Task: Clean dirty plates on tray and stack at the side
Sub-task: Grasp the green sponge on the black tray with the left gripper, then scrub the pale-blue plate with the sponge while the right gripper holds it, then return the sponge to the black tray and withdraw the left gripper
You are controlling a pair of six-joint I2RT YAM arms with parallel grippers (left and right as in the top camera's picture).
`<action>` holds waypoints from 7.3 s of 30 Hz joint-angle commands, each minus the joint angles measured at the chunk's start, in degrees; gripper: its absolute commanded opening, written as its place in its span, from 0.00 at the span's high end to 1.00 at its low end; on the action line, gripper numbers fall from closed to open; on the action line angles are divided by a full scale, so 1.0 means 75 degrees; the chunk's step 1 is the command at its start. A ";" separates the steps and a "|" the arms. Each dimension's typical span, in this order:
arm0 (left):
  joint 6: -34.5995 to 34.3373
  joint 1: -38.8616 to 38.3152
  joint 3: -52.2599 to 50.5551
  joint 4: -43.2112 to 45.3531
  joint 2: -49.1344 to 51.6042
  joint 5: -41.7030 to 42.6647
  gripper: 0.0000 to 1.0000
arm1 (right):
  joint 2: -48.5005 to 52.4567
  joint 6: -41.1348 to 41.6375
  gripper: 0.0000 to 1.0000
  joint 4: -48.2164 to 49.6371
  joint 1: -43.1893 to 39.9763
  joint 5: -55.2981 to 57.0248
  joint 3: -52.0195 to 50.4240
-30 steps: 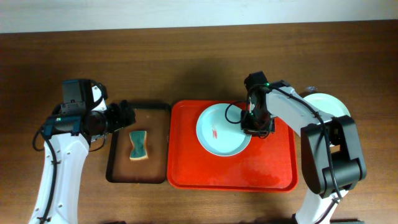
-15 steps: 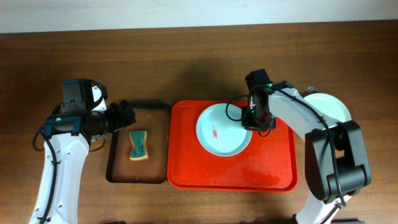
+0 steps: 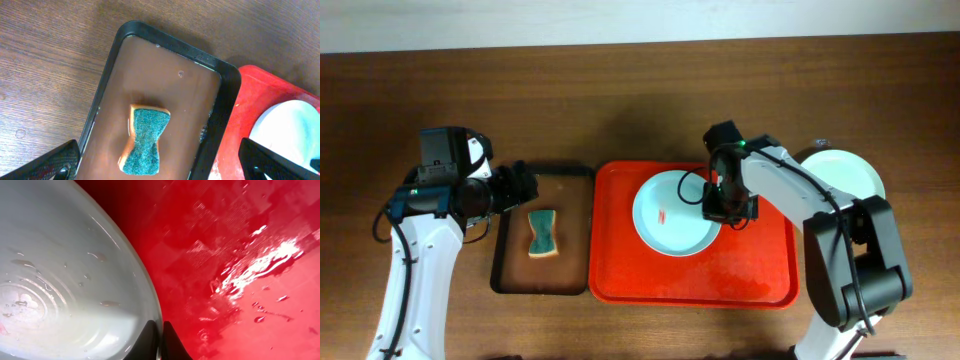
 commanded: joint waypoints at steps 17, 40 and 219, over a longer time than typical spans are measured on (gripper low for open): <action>0.0280 -0.0029 -0.0280 -0.0545 -0.0012 0.0329 0.16 | -0.0259 0.0361 0.96 -0.0157 0.0560 0.0178 -0.0061; 0.0274 -0.1649 -0.0385 -0.0114 0.2363 -0.1644 0.69 | -0.0259 0.0358 0.96 -0.0166 0.0560 0.0181 -0.0064; -0.0017 -0.2806 -0.0956 0.0175 0.0979 -0.1719 0.28 | -0.0256 0.0533 0.95 0.1177 0.0906 -0.0909 -0.0414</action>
